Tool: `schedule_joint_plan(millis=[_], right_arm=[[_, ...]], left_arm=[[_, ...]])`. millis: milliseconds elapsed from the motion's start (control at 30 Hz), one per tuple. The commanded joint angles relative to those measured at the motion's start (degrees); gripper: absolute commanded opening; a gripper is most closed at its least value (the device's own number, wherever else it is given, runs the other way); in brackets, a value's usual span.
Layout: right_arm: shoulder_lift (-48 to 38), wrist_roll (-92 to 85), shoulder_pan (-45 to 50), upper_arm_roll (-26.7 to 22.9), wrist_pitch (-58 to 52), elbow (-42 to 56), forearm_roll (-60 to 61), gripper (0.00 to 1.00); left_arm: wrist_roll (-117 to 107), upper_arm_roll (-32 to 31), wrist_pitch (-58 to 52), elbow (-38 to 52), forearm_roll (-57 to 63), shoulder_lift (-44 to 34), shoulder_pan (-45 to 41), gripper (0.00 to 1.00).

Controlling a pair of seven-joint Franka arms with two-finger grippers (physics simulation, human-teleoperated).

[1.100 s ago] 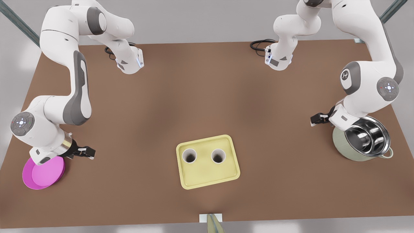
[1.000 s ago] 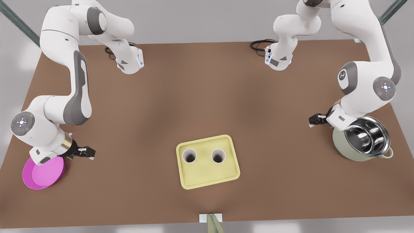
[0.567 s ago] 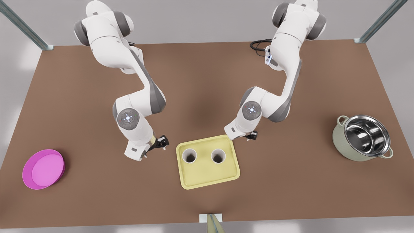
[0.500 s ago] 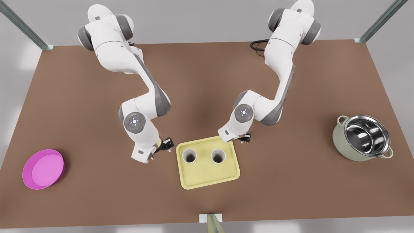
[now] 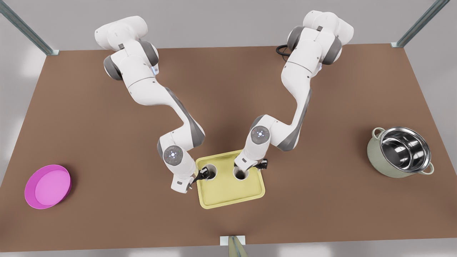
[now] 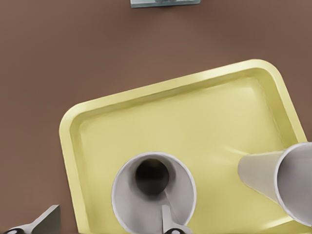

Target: Use the left arm to pick up the white IKEA cup from the tray and place it on the middle-left position; use the right arm to pick up the white IKEA cup from the tray and place it on the middle-right position

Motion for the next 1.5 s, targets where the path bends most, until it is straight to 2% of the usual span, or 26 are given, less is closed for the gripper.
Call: schedule_joint_plan(millis=[0,467,500,567,600,700,767,800,900,967,1000,1033,1067,1133,1200,1267,1333,1467], right_arm=[[0.1,0.3,0.0,0.3,1.3,0.1,-0.1,0.88],[1.6,1.0,0.4,2.1,-5.9,-1.3,3.0,0.87],[1.8,1.0,0.4,2.1,-6.0,-1.3,3.0,0.78],[1.8,0.9,0.3,2.0,-7.9,-1.2,2.8,0.47],[1.7,0.9,0.3,2.0,-8.1,-1.2,2.8,0.39],[1.5,0.9,0.3,2.1,-9.3,-0.9,2.9,0.31],[1.4,0.9,0.2,2.3,-10.1,-0.8,2.9,0.26],[1.4,0.9,0.2,2.3,-10.2,-0.8,2.9,0.25],[0.7,0.9,-0.1,2.3,-11.7,-0.6,2.9,0.2],[-0.5,0.9,-1.6,2.9,-14.4,-0.6,3.0,0.2],[-1.5,0.8,-3.6,4.1,-16.0,-0.5,2.9,0.2],[-2.8,0.8,-5.2,4.8,-17.5,-0.5,2.9,0.2],[-4.2,0.8,-6.1,4.7,-19.4,-0.5,2.8,0.2],[-6.0,0.0,-9.0,4.8,-22.7,-0.5,2.5,0.21],[-7.0,-3.9,-10.8,4.5,-23.3,-0.5,2.2,0.2],[-7.1,-11.8,-14.1,4.2,-23.3,0.0,2.1,0.2],[-7.1,-17.4,-15.3,3.9,-23.2,0.1,0.6,0.2],[-7.2,-30.3,-15.3,-1.2,-22.0,1.0,0.6,0.2]], left_arm=[[-11.1,0.0,2.1,0.0,0.1,0.6,-0.2,1.0],[-11.1,0.8,7.7,-0.3,0.8,3.8,-0.3,1.0],[-11.4,0.8,7.7,-0.3,0.8,3.8,-0.4,0.88],[-12.1,0.7,7.7,-0.3,0.7,3.7,-0.5,0.61],[-12.1,0.7,7.7,-0.3,0.6,3.5,-0.5,0.53],[-13.1,0.7,7.1,-0.3,0.4,2.9,-0.5,0.4],[-13.2,0.7,6.9,-0.3,0.2,2.8,-0.5,0.25],[-13.4,0.7,6.9,-0.3,0.2,2.8,-0.5,0.2],[-13.4,0.8,3.0,-0.3,0.6,1.6,-0.4,0.16],[-12.2,1.8,-2.3,-0.6,0.5,-2.2,0.1,0.16],[-8.8,2.2,-3.2,-5.5,-0.1,-7.1,1.9,0.16],[-3.2,2.1,0.2,-15.2,-1.7,-14.1,4.7,0.16],[0.2,2.2,3.4,-21.9,-2.1,-18.1,6.0,0.16],[17.0,2.2,8.2,-32.4,-5.8,-24.9,14.0,0.16],[37.0,2.2,9.5,-34.2,-11.7,-25.0,23.0,0.16],[46.0,2.1,11.7,-33.8,-15.2,-21.8,27.6,0.16],[52.0,2.2,13.7,-33.9,-19.3,-20.3,29.0,0.16],[54.5,2.1,19.3,-33.9,-20.4,-18.0,29.2,0.16]])
